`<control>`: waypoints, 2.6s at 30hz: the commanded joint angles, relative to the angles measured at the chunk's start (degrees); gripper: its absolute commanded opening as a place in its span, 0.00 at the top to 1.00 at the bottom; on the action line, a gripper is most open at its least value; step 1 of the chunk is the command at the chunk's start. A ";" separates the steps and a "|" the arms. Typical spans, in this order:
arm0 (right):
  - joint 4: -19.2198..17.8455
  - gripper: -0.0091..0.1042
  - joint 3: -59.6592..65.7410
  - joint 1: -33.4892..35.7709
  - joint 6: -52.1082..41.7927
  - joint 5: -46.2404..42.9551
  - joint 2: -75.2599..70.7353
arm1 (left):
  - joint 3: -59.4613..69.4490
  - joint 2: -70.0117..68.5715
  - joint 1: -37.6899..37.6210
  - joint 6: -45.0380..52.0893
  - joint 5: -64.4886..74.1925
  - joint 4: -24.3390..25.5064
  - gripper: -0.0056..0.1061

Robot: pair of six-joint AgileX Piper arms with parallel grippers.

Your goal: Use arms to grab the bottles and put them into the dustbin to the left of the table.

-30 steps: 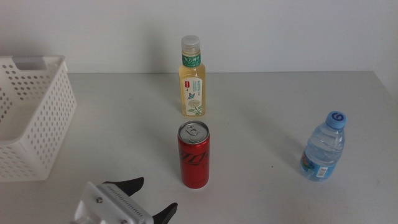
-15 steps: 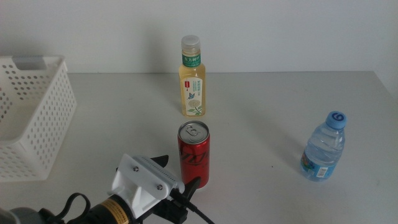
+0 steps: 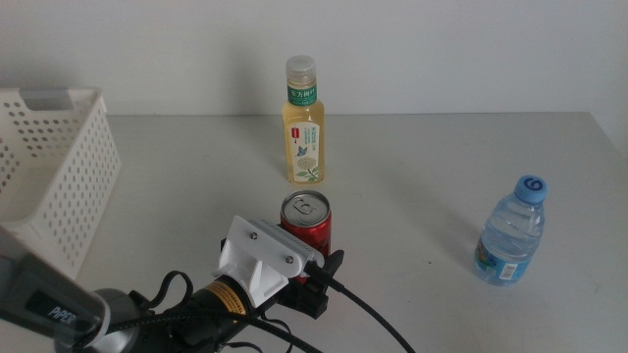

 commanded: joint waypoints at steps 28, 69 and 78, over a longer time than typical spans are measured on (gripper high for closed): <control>-0.52 0.09 -0.57 -0.32 -0.32 -4.42 0.44 | -10.95 -17.25 0.05 1.32 29.71 -2.60 0.79; -0.52 0.09 -0.57 -0.32 -0.22 -4.42 0.44 | -66.28 -17.22 55.10 23.05 116.46 -12.34 0.88; -0.52 0.09 -0.57 -0.32 -0.30 -4.42 0.44 | -66.28 -7.45 55.10 22.76 116.03 -8.12 0.91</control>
